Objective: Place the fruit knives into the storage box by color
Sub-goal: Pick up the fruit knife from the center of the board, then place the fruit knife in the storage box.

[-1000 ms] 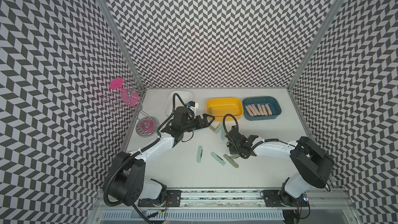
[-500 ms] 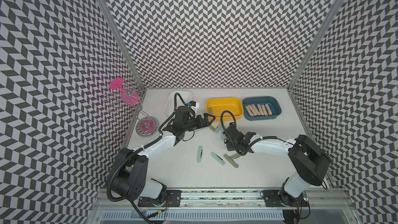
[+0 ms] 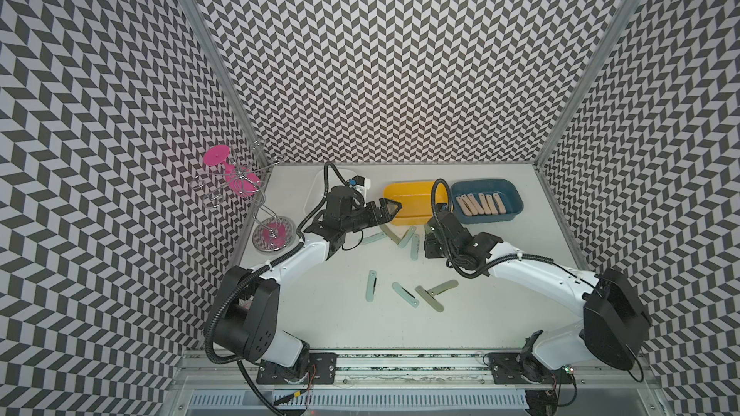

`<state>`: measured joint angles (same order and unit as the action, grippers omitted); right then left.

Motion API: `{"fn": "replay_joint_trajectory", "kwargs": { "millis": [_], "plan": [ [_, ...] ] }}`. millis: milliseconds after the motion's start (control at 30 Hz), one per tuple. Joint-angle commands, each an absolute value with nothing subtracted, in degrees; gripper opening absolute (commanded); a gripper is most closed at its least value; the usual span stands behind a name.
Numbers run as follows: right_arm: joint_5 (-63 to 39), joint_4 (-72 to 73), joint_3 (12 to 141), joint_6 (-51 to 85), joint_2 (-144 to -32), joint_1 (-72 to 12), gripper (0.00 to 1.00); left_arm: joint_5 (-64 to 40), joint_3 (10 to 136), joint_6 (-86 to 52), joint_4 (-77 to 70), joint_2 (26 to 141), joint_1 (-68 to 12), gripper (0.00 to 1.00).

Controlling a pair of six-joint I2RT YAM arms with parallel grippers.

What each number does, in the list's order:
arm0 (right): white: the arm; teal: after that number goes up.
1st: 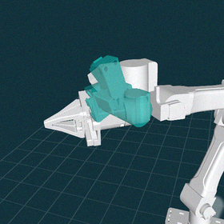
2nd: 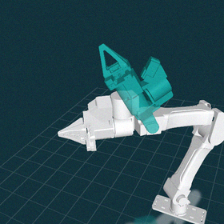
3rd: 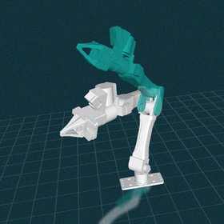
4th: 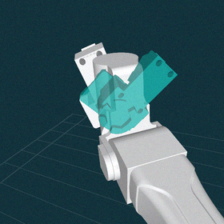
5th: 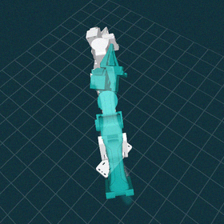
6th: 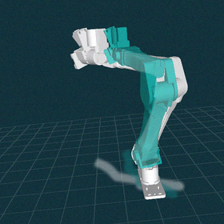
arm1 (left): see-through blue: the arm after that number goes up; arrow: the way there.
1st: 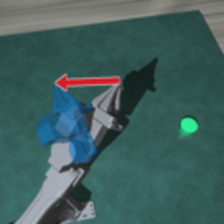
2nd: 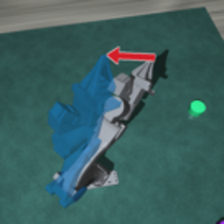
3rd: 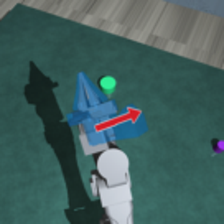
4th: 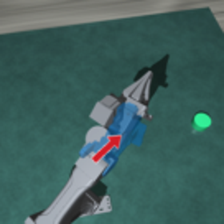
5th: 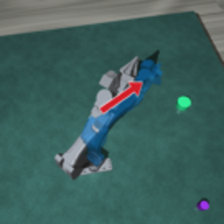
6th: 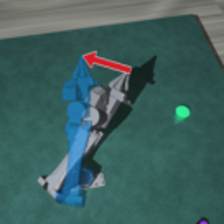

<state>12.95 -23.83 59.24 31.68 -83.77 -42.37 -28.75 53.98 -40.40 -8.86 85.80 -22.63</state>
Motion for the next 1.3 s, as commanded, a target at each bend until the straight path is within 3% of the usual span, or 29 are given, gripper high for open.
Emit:
{"fn": "replay_joint_trajectory", "kwargs": {
  "millis": [0,167,800,1267],
  "plan": [
    [11.39,-20.28,63.11,29.42,-81.79,-40.60,0.17,-28.48,57.04,-40.10,-9.76,86.82,-21.47,1.00],
    [7.85,-17.45,70.01,26.89,-85.50,-36.51,0.18,-29.12,60.77,-39.21,-8.97,89.64,-19.47,1.00],
    [-5.65,-16.91,97.38,21.50,-119.60,-30.59,0.17,-32.70,68.30,-39.06,-9.38,100.50,-14.61,1.00],
    [-5.63,-13.89,101.96,21.16,-130.65,-30.20,0.18,-33.27,68.15,-39.64,-9.75,101.72,-14.68,1.00]
  ]
}}
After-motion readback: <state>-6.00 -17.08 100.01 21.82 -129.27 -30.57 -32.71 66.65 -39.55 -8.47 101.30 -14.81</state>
